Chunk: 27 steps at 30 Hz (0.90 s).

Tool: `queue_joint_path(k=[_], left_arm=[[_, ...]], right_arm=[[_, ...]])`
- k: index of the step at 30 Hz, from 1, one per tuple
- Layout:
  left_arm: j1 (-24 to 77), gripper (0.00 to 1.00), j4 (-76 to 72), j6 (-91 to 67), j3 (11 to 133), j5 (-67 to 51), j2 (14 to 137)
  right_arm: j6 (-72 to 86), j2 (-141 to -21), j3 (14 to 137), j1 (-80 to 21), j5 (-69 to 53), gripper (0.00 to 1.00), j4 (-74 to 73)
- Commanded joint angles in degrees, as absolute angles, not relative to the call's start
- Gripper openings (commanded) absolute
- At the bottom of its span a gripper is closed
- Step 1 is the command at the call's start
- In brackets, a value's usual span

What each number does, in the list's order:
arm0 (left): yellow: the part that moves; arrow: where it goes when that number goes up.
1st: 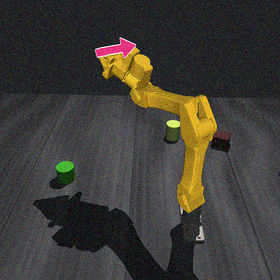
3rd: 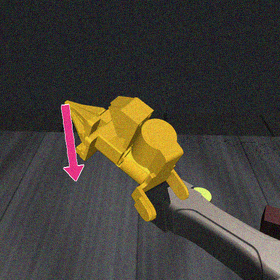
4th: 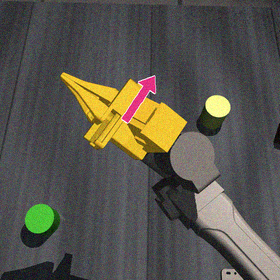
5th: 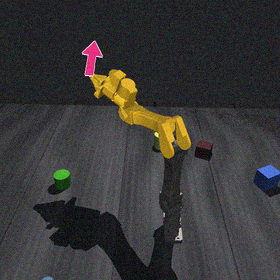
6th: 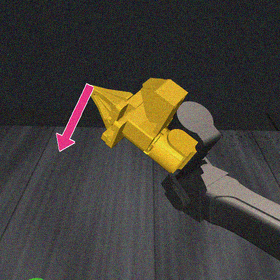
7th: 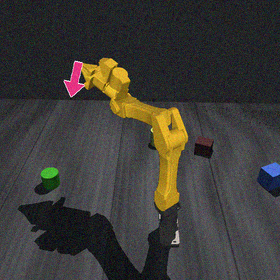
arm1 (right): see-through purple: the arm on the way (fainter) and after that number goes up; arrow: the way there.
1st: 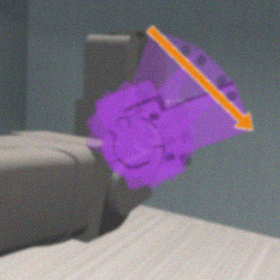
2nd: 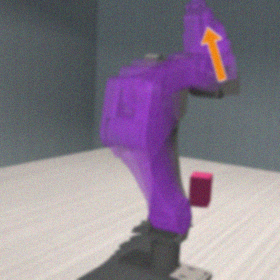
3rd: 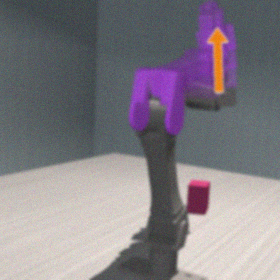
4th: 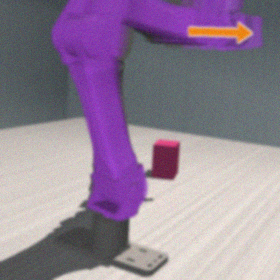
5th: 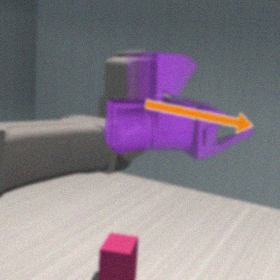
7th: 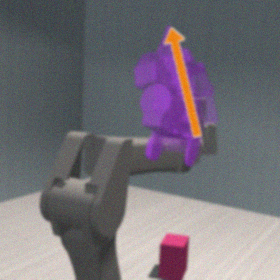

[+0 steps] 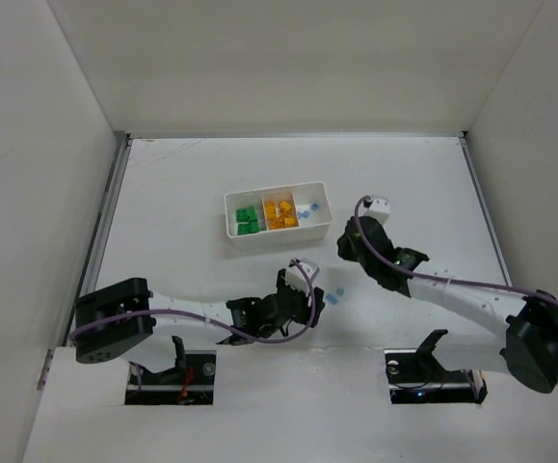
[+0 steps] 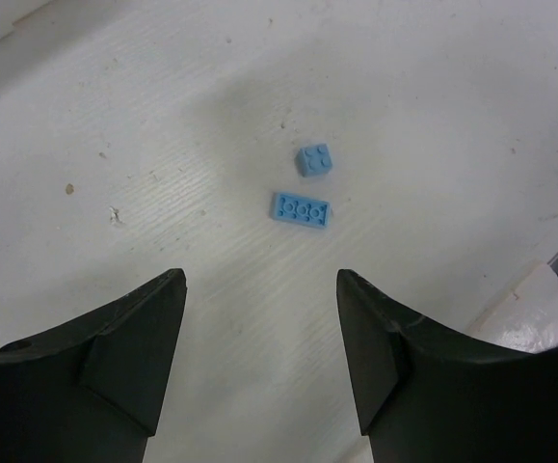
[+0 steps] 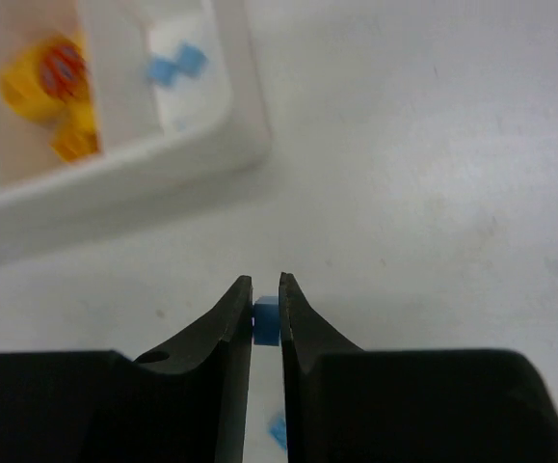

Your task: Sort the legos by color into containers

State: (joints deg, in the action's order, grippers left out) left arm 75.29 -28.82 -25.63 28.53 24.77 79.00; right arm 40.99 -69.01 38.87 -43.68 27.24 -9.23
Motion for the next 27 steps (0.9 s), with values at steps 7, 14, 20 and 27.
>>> queue_joint_path(k=[7,14,20,27], left_arm=[[78.53,0.63,-32.61,-25.49,30.23,24.96,85.6],[78.79,0.63,-32.78,-24.87,32.43,24.7,89.47],[78.97,0.63,-32.78,-23.03,34.89,24.0,92.19],[77.3,0.63,-32.52,-20.83,38.58,24.87,96.76]], right_arm=[[30.94,-83.74,59.49,-39.16,21.18,0.18,1.67],[30.23,-88.34,64.34,-38.71,21.8,0.51,2.98],[31.64,-79.82,53.02,-38.8,22.67,0.5,5.71],[35.06,-69.01,39.65,-38.89,23.11,0.5,8.44]])
